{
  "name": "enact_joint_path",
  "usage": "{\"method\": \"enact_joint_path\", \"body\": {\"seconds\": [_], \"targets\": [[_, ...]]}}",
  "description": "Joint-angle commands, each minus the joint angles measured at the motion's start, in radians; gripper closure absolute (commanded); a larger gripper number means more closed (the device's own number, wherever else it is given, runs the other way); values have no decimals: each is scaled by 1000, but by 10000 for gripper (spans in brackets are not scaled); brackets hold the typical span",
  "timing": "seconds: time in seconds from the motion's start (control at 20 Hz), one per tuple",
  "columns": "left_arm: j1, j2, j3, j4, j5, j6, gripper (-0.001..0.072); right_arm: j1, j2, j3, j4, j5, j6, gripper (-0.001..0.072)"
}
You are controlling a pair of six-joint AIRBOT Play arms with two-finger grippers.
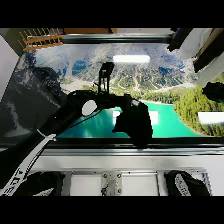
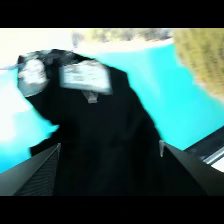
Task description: Fold the clothes and pants, and hang the long-sleeved shirts on hangers.
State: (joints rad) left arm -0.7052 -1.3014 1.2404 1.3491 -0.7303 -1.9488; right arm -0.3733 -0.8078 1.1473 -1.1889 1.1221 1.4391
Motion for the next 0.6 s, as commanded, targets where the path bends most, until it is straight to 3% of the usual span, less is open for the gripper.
{"method": "enact_joint_path", "body": {"seconds": [0.0, 0.15, 0.35, 0.55], "targets": [[62, -6, -93, -18, -96, 0, 25, -1, 1, -7, 5, 0, 0, 692], [46, -20, -212, -82, -80, 21, 25, 1, 1, -28, 7, 3, 0, 692], [11, -112, -274, -350, -29, 210, 25, 1, 0, -58, 8, 3, 0, 692], [-16, -210, -240, -375, -31, 222, 26, 1, -4, -82, 8, 4, 0, 692]]}}
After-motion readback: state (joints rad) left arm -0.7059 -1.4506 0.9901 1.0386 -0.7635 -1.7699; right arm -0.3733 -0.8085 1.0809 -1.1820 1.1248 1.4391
